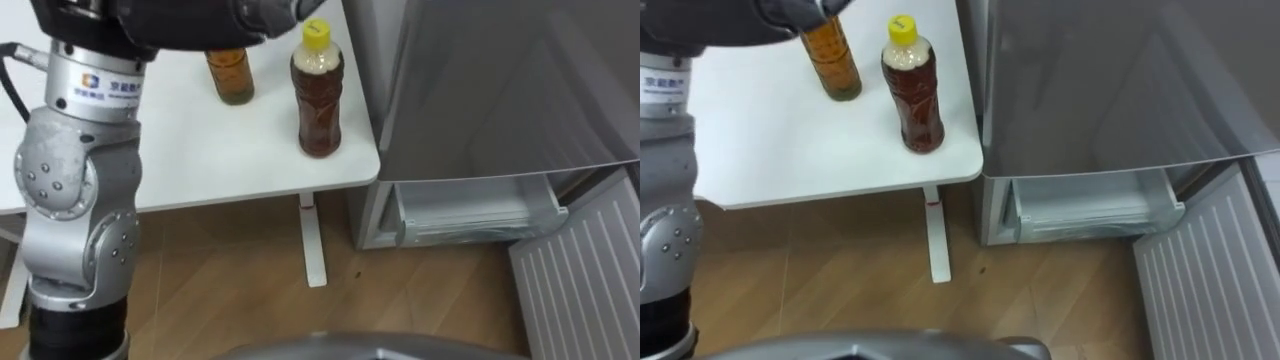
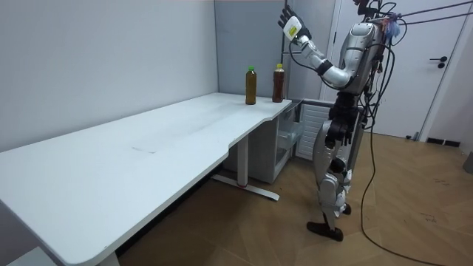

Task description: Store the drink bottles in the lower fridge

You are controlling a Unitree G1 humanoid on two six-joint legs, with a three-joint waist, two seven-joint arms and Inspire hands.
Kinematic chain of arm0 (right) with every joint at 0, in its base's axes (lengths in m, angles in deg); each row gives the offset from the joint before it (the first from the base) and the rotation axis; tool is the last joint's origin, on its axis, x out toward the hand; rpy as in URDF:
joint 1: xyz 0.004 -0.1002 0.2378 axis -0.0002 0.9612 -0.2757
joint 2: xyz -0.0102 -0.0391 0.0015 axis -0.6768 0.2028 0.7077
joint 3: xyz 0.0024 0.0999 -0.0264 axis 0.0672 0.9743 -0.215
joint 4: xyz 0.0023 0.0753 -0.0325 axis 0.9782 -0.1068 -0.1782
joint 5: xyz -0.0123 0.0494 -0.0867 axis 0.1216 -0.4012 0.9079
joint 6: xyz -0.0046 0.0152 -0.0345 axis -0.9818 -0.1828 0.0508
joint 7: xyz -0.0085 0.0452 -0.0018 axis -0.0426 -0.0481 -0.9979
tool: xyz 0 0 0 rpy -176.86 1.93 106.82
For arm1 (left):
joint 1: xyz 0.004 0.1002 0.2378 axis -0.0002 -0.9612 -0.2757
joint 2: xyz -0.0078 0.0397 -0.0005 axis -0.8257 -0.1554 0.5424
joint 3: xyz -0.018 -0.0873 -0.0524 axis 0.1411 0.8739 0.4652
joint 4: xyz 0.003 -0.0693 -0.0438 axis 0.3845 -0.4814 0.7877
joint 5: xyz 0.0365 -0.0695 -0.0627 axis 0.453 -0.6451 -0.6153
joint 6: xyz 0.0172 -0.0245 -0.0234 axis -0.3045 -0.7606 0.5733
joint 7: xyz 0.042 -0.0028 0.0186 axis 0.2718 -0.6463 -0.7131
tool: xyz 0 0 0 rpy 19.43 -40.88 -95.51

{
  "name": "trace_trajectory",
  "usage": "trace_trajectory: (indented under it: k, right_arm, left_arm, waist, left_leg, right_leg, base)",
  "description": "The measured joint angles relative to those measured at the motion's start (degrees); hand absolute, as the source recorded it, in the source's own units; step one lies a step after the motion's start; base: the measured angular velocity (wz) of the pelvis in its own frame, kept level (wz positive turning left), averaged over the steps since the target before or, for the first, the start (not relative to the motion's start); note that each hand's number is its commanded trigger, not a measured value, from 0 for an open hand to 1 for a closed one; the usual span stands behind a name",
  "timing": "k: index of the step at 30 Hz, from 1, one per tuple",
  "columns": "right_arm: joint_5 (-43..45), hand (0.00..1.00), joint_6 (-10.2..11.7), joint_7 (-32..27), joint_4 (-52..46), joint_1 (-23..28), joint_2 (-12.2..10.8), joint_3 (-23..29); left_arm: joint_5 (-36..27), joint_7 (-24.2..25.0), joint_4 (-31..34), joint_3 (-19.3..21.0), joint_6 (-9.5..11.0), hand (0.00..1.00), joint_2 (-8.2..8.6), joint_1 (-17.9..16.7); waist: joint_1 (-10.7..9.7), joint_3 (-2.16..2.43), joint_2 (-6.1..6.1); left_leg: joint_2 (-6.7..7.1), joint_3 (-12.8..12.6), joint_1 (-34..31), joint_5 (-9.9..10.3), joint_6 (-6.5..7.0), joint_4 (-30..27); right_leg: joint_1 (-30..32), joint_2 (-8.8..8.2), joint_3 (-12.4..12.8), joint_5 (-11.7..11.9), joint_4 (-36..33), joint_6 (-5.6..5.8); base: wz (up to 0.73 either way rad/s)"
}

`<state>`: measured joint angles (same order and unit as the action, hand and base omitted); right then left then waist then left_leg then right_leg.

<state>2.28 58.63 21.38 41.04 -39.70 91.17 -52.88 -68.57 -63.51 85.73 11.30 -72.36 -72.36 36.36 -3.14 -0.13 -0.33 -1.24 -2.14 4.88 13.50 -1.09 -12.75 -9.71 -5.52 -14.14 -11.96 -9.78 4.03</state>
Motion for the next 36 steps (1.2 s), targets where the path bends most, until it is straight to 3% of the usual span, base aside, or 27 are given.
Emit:
trace_trajectory:
  k: [12, 18, 25, 32, 36]
  right_arm:
    - [-0.2, 0.00, -0.4, -0.1, -0.4, -1.4, 0.0, -2.9]
    - [-0.5, 0.00, -0.6, 0.0, -0.3, -2.1, 0.0, -4.5]
    - [-0.4, 0.00, -1.0, -0.1, -0.4, -2.1, 0.0, -4.5]
    - [-0.5, 0.00, -1.4, -0.1, -0.2, -2.0, 0.0, -4.5]
    - [-0.4, 0.00, -1.5, -0.1, -0.2, -2.1, 0.0, -4.5]
  left_arm:
    - [0.1, 3.0, -4.8, -1.5, -1.8, 0.00, 0.02, -0.2]
    - [0.2, 3.7, -5.2, -4.4, -3.0, 0.00, 0.13, -0.2]
    - [0.3, 5.5, -6.6, -8.0, -5.1, 0.00, 0.56, -0.2]
    - [0.3, 6.5, -7.6, -8.8, -5.6, 0.00, 0.63, -0.2]
    - [0.3, 7.0, -10.4, -10.1, -5.9, 0.00, 0.63, -0.3]
  waist:
    - [0.4, -0.21, 0.45]
    - [0.3, -0.21, 0.46]
    - [-1.0, -0.23, 0.55]
    - [-1.6, -0.26, 0.60]
    - [-1.6, -0.51, 1.02]
  left_leg:
    - [-0.03, -0.5, 0.7, -0.1, -0.07, 0.0]
    - [-0.03, -0.8, 0.7, -0.1, -0.06, 0.0]
    - [-0.04, -0.6, -0.1, -0.1, -0.05, -0.6]
    - [-0.04, -0.7, -0.1, -0.1, -0.05, -0.8]
    - [-0.07, -0.7, -0.3, -0.1, -0.04, -0.8]
  right_leg:
    - [-0.3, 0.00, 0.6, 0.0, 0.0, -0.01]
    - [-0.5, 0.00, 1.0, 0.0, 0.0, -0.01]
    - [-0.2, -0.01, 0.6, 0.0, 0.0, -0.03]
    - [-0.3, -0.02, 0.7, 0.0, 0.0, -0.07]
    - [-0.3, 0.00, 0.7, 0.1, 0.0, -0.17]
  base:
    - [-0.01]
    - [-0.02]
    - [0.03]
    - [0.00]
    - [0.00]
